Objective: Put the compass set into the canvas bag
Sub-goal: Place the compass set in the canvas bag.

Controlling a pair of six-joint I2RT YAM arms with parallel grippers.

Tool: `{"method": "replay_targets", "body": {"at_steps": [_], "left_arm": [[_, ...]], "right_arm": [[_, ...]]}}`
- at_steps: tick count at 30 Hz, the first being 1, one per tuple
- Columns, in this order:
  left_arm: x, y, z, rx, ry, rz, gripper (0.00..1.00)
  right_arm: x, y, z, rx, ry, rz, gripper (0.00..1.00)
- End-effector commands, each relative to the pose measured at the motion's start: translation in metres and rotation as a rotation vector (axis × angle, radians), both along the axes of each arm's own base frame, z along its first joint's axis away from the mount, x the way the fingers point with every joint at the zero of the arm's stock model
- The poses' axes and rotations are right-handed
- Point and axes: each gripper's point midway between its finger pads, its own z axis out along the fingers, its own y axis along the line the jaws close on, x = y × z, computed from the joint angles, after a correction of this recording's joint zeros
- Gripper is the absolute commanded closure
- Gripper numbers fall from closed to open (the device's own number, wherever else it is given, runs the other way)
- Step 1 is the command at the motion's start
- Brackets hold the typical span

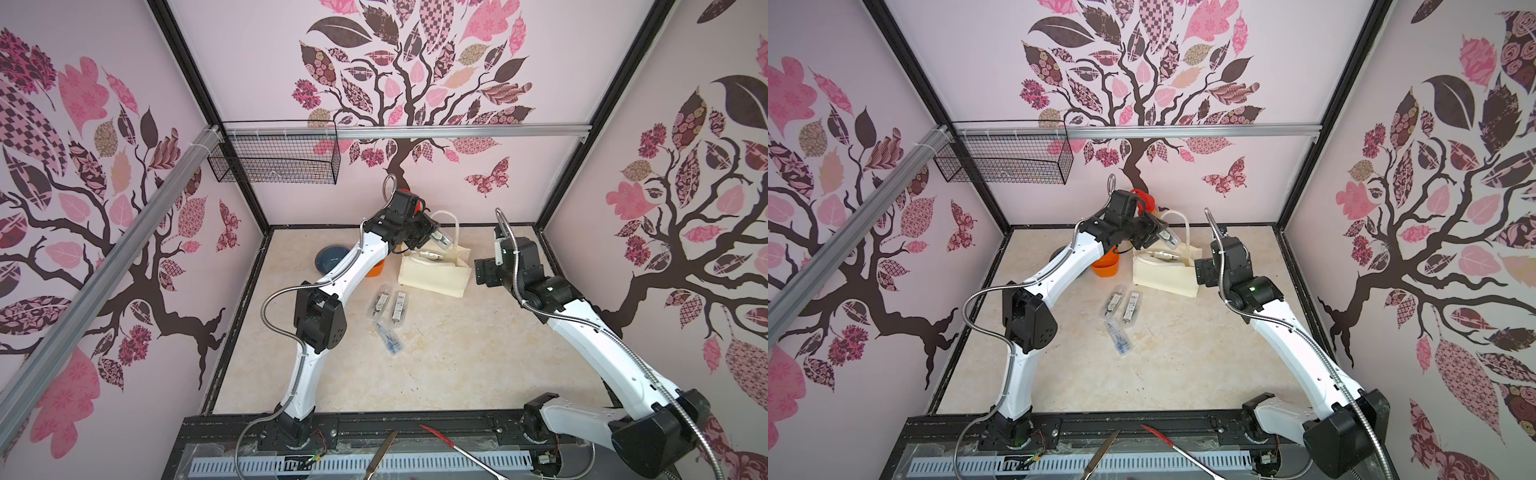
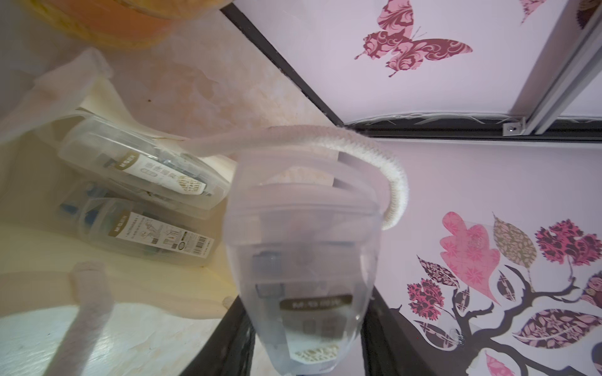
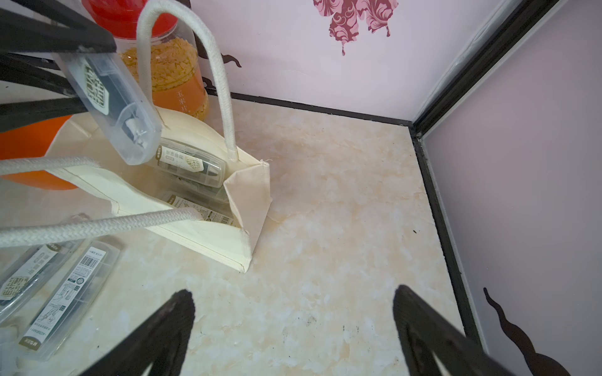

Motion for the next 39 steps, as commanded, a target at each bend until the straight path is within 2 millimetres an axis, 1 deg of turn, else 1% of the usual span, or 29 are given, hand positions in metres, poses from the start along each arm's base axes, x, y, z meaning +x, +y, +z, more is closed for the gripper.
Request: {"method": "replay_targets", "body": {"at_steps": [1, 6, 8, 16, 18, 20, 27, 30, 35, 39], "left_arm": [[-0.001, -0.008, 0.018, -0.085, -0.05, -0.006, 0.59], [0.002, -0.01, -0.004, -0.11, -0.011, 0.021, 0.59], [0.002, -0.01, -0.01, -0.108, -0.002, 0.028, 0.59], [0.004, 0.0, -0.034, -0.071, 0.036, 0.086, 0.57], [0.002, 0.001, -0.051, -0.065, 0.071, 0.098, 0.57], [0.002, 0.001, -0.058, -0.067, 0.088, 0.105, 0.57], [0.001, 0.002, -0.066, -0.055, 0.105, 0.119, 0.56], [0.001, -0.001, -0.07, -0.066, 0.122, 0.12, 0.56], [0.0, -0.005, -0.088, -0.083, 0.18, 0.126, 0.55], [0.001, -0.007, -0.094, -0.087, 0.203, 0.13, 0.54]], "right_arm": [[-0.001, -0.002, 0.016, 0.009, -0.046, -0.011, 0.02], [0.001, -0.001, 0.015, 0.007, -0.044, -0.006, 0.02], [0.001, -0.001, 0.014, 0.007, -0.043, -0.005, 0.02], [0.002, 0.001, 0.007, 0.006, -0.03, 0.001, 0.02], [0.002, 0.001, 0.005, 0.009, -0.026, 0.001, 0.02], [0.003, 0.002, 0.005, 0.011, -0.026, 0.005, 0.02], [0.005, 0.003, 0.0, 0.002, -0.018, 0.008, 0.02], [0.005, 0.004, -0.002, 0.005, -0.011, 0.014, 0.02], [0.006, 0.005, -0.002, 0.004, -0.013, 0.016, 0.02], [0.006, 0.005, -0.002, -0.001, -0.013, 0.018, 0.02]]}}
